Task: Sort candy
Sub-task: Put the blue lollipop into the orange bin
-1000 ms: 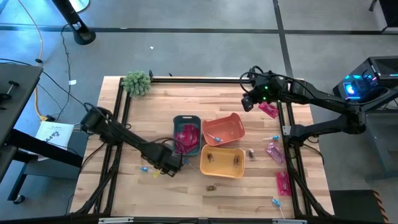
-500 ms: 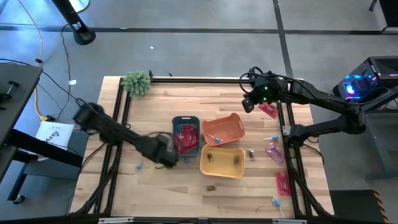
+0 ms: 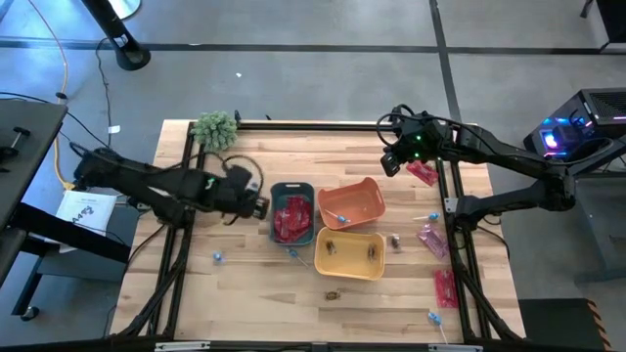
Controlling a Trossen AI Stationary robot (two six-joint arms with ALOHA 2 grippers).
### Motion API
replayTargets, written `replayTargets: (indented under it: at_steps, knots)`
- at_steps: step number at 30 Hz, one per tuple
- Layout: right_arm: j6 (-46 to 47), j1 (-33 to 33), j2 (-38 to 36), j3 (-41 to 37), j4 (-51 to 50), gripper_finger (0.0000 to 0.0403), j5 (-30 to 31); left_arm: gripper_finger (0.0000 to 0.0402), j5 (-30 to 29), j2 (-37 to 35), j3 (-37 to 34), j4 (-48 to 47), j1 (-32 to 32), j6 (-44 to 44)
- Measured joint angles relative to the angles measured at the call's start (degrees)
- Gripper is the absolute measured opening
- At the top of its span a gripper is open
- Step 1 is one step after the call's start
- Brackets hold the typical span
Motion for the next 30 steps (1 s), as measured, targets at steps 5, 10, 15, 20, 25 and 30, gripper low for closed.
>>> replayTargets:
  at_steps: [5, 10, 15, 20, 25, 30]
  knots:
    - [0.2, 0.0, 0.0, 0.0, 0.8, 0.0, 0.2, 0.0001, 3.9, 4.4, 0.0, 19.9, 7.1, 20.1]
    - [0.2, 0.0, -0.1, 0.0, 5.8, 0.0, 3.6, 0.0, 13.3, 11.6, 0.0, 41.3, 14.0, 33.1]
    - [0.1, 0.0, -0.2, 0.0, 11.9, 0.0, 6.3, 0.0, 22.2, 18.5, 0.0, 58.1, 18.1, 37.6]
    - [0.2, 0.0, -0.2, 0.0, 15.6, 0.0, 10.2, 0.0, 26.6, 23.1, 0.0, 66.6, 19.6, 37.7]
    - [0.2, 0.0, -0.2, 0.0, 18.3, 0.0, 13.7, 0.0, 27.4, 25.4, 0.0, 70.8, 19.5, 37.7]
    - [0.2, 0.0, -0.2, 0.0, 20.4, 0.0, 16.1, 0.0, 28.2, 25.9, 0.0, 72.5, 19.5, 37.7]
